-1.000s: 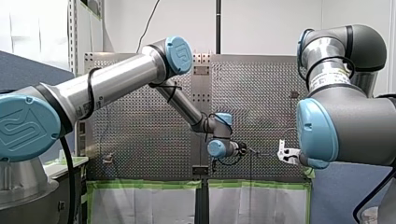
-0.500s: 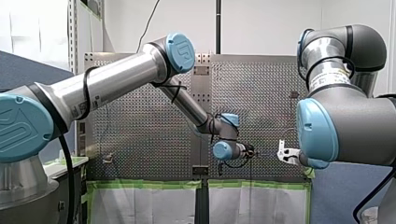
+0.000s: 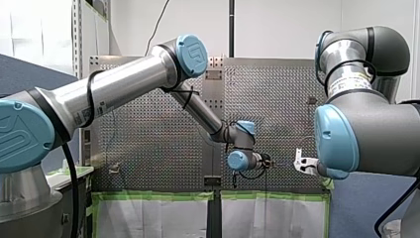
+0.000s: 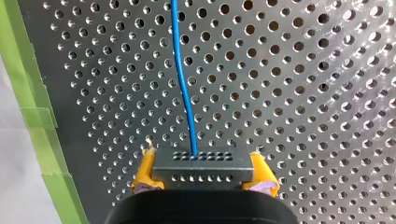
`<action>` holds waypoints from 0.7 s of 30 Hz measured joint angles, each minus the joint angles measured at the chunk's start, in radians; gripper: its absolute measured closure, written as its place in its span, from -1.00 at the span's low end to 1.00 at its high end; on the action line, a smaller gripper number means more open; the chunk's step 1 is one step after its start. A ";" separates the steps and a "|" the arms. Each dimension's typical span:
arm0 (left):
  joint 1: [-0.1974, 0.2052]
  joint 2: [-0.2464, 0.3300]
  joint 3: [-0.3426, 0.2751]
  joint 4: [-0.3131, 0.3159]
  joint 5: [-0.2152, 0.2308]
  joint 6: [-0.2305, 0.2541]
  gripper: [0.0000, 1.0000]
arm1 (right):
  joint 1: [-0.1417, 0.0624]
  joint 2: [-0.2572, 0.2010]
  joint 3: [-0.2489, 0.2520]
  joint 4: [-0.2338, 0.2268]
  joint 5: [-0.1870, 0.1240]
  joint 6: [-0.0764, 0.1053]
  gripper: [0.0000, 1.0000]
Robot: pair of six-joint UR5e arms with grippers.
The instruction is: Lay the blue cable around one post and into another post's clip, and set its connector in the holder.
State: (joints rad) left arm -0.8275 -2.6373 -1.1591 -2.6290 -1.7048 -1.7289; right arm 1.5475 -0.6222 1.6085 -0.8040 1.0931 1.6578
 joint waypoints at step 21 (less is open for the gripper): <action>-0.002 0.000 0.000 -0.094 -0.178 -0.013 -0.97 | 0.005 0.000 0.000 0.000 -0.001 0.000 1.00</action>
State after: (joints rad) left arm -0.8292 -2.6370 -1.1592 -2.7227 -1.8828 -1.7416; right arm 1.5527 -0.6222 1.6085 -0.8044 1.0922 1.6575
